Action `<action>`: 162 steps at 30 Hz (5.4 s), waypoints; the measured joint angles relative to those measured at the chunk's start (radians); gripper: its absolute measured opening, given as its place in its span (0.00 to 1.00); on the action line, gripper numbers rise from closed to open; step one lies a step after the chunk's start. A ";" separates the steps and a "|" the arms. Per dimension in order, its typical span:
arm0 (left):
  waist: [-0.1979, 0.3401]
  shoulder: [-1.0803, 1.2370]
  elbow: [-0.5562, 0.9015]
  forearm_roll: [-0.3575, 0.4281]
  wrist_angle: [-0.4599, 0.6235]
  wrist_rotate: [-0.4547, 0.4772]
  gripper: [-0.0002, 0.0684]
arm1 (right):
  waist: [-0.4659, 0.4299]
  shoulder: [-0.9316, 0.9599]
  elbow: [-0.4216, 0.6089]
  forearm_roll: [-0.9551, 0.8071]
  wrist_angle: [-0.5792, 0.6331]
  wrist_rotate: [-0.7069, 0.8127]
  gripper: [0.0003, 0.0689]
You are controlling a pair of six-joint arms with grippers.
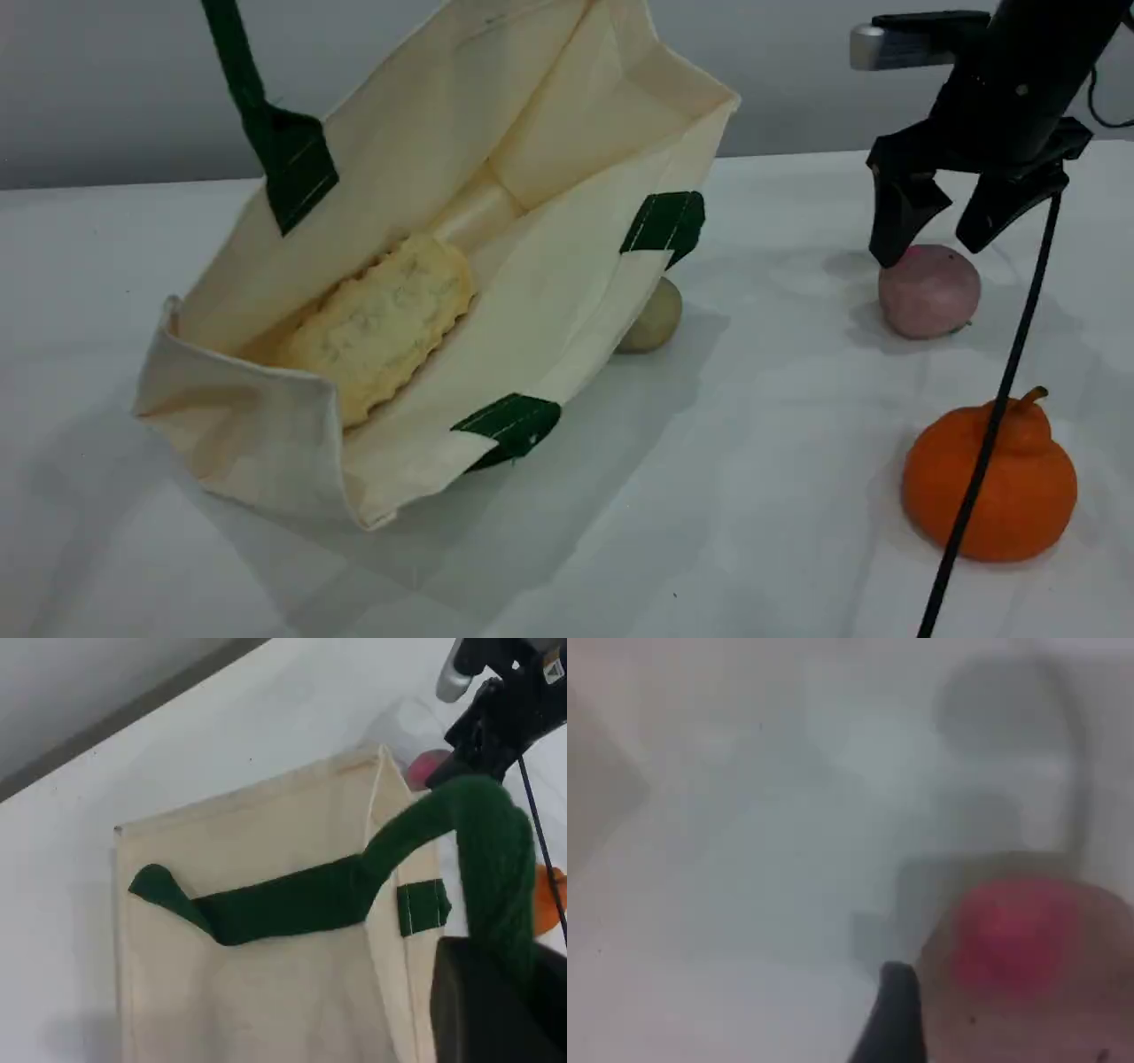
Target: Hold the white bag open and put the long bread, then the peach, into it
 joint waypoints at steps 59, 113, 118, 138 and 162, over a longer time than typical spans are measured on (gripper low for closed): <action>0.000 0.000 0.000 0.002 0.000 0.000 0.15 | 0.001 -0.480 0.108 0.009 0.264 0.214 0.38; 0.000 0.000 0.000 -0.001 0.000 0.000 0.15 | 0.449 -0.268 0.429 1.452 -0.384 -0.693 0.38; 0.000 0.000 0.000 -0.002 0.000 0.000 0.15 | 0.449 -0.268 0.429 1.515 -0.368 -0.834 0.39; 0.000 0.000 0.000 -0.001 0.001 0.000 0.15 | 0.448 -0.268 0.429 1.511 -0.322 -0.872 0.90; 0.000 0.000 0.000 0.002 0.000 0.000 0.15 | 0.171 -0.509 0.429 0.887 -0.311 -0.573 0.86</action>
